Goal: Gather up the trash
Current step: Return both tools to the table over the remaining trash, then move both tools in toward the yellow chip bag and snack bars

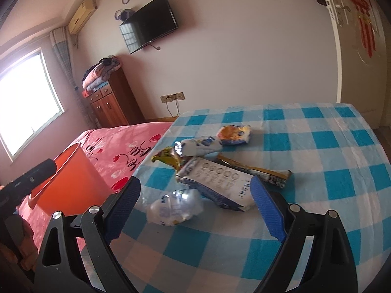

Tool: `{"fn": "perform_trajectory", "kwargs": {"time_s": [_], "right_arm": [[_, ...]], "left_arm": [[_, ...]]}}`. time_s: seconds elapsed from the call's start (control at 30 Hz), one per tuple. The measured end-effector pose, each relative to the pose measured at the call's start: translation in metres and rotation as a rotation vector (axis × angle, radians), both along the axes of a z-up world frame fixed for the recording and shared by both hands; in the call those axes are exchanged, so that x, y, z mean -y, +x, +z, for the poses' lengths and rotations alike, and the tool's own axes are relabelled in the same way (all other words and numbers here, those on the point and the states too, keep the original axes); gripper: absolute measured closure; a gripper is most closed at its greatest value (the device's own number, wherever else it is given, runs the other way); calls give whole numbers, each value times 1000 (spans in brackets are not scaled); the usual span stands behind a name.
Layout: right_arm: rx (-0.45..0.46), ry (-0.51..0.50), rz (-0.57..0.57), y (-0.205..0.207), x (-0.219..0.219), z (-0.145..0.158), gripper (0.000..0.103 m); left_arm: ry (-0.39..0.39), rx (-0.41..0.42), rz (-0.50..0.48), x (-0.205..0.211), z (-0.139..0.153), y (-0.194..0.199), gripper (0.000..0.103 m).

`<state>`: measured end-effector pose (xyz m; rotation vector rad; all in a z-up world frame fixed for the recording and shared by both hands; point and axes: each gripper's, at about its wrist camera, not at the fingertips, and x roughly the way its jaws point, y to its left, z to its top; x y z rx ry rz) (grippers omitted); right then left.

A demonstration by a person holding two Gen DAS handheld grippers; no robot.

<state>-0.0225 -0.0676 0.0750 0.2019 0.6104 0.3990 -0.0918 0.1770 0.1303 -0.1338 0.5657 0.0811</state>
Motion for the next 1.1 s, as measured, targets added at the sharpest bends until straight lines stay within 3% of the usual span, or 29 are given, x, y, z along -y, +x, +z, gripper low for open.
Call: {"fn": "perform_trajectory", "kwargs": {"time_s": [0.3,0.43,0.7,0.93,1.1], "right_arm": [[-23,23,-47,6,33,-18,11],[-43,30,-70,11,50,-29,11],[-70,85,-110,21,88,-37,11],[-105,130,-137,28,119,-44,10],[-117,159,-161,33,138,-47,11]], "left_arm": [[-6,-51,-43,27,-11,24,5],[-56,-75,-73,40,-12,52,5],[-148,-166,-69,73,-23,156,5],[-104,-276,-26,107,-49,248,6],[-125,-372,6,122,-70,296,26]]}}
